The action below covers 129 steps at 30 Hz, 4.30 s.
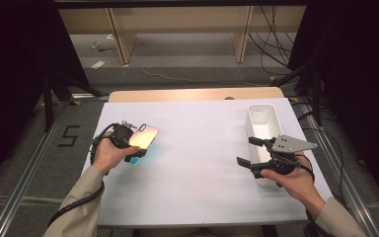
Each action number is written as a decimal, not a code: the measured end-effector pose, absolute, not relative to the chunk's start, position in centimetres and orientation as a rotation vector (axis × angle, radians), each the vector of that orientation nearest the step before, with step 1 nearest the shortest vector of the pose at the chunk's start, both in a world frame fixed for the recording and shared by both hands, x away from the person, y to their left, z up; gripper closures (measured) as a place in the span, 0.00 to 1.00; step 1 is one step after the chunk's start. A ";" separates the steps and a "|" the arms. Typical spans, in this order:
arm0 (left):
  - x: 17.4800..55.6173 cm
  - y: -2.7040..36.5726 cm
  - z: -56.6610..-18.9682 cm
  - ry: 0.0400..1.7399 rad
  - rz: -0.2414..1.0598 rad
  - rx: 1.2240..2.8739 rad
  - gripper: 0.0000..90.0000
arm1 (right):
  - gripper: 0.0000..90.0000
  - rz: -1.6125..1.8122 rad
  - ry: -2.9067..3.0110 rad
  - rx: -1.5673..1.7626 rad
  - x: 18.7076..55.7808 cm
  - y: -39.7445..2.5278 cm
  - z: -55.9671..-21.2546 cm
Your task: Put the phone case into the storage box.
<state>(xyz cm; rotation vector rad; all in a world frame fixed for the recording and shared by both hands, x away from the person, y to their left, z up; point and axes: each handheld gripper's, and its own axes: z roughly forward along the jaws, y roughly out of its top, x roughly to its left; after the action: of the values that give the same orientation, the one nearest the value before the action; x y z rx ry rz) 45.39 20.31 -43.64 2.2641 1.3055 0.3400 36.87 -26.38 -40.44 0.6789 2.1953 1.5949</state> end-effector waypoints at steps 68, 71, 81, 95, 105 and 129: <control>42.2 14.8 -42.1 1.027 0.396 2.133 0.19 | 0.12 1.575 2.164 0.761 37.4 -25.6 -40.2; 42.1 14.6 -42.1 1.018 0.400 2.131 0.19 | 0.12 1.575 2.161 0.762 37.4 -25.4 -40.1; 41.5 13.7 -42.0 0.986 0.409 2.126 0.19 | 0.12 1.569 2.147 0.789 37.6 -25.0 -39.9; 41.1 12.9 -42.0 0.947 0.412 2.131 0.19 | 0.12 1.571 2.141 0.799 37.9 -24.2 -39.8; 40.7 12.2 -42.0 0.918 0.416 2.128 0.19 | 0.12 1.583 2.136 0.803 38.1 -23.3 -39.6; 39.6 10.1 -41.9 0.851 0.414 2.132 0.19 | 0.13 1.581 2.155 0.817 39.5 -21.3 -39.6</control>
<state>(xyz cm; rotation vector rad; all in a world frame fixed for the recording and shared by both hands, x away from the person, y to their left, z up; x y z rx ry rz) 39.65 10.15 -41.87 2.1319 0.8514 0.4138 39.45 -21.35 -39.64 0.8168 2.1551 1.5806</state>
